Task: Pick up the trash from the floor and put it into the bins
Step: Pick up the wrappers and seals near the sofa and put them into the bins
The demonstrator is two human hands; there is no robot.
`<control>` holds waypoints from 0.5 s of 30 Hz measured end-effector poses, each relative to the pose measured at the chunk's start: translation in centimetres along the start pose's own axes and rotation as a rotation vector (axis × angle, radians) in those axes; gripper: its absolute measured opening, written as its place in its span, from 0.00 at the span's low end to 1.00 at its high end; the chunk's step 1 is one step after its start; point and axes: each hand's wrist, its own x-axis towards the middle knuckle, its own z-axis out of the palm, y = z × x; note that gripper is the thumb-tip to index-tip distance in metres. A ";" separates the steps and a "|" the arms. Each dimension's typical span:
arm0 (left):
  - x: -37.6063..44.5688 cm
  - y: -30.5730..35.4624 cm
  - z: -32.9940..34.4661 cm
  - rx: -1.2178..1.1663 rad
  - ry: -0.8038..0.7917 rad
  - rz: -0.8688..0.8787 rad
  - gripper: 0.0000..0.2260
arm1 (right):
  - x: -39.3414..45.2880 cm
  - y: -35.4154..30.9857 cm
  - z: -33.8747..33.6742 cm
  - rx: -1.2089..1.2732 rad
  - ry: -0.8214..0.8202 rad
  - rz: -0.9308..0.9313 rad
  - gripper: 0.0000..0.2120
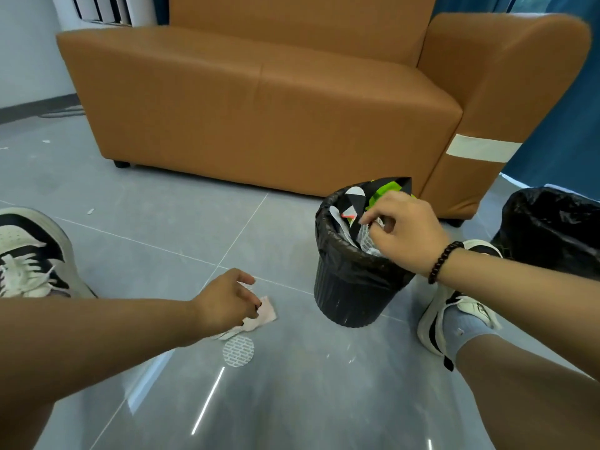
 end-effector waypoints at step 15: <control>9.2 -9.5 -3.3 0.708 -0.034 0.081 0.18 | -2.6 -6.1 22.7 0.064 -0.744 0.180 0.20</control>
